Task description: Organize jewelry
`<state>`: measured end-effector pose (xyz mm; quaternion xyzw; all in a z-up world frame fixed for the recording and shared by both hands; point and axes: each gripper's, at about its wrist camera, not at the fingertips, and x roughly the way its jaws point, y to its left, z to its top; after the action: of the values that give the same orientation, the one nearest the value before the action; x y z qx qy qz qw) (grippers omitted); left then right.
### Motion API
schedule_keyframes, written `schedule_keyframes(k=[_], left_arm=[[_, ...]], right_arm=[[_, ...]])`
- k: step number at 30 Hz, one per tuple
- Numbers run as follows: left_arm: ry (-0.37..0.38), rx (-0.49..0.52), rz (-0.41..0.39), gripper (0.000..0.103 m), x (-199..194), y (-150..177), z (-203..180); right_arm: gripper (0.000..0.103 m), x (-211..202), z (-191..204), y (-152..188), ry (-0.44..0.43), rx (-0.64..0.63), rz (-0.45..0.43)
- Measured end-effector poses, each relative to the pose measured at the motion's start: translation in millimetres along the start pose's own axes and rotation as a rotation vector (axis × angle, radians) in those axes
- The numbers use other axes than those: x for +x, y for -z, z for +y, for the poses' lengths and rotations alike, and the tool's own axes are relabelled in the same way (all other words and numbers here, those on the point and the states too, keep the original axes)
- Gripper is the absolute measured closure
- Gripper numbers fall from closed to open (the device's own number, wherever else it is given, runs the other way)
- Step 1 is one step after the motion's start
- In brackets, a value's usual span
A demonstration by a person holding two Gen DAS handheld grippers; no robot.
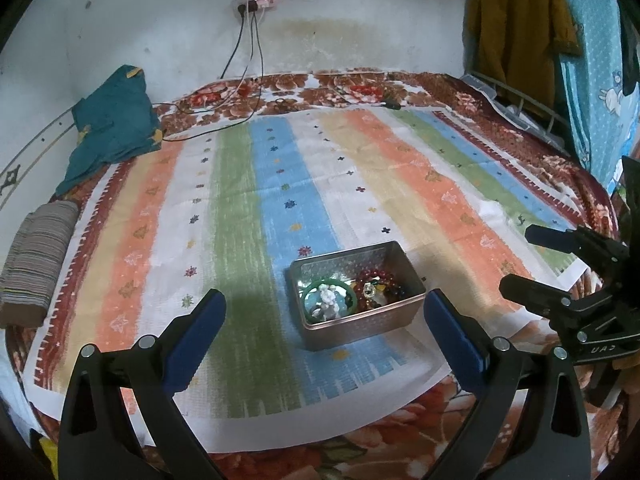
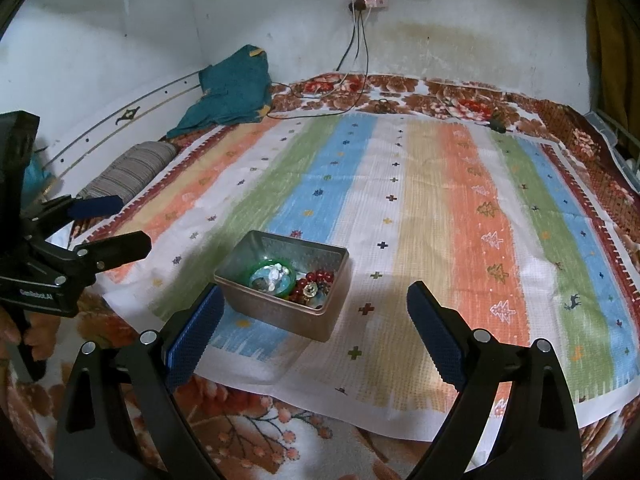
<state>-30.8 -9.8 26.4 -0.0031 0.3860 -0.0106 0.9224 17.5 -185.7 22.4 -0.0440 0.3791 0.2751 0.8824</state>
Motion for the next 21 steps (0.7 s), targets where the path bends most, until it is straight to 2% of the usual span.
schedule_keyframes(k=[21], left_arm=[[0.032, 0.013, -0.008, 0.006, -1.6, 3.1, -7.9]], right_arm=[[0.010, 3.2, 7.7, 0.3, -0.009, -0.016, 0.015]])
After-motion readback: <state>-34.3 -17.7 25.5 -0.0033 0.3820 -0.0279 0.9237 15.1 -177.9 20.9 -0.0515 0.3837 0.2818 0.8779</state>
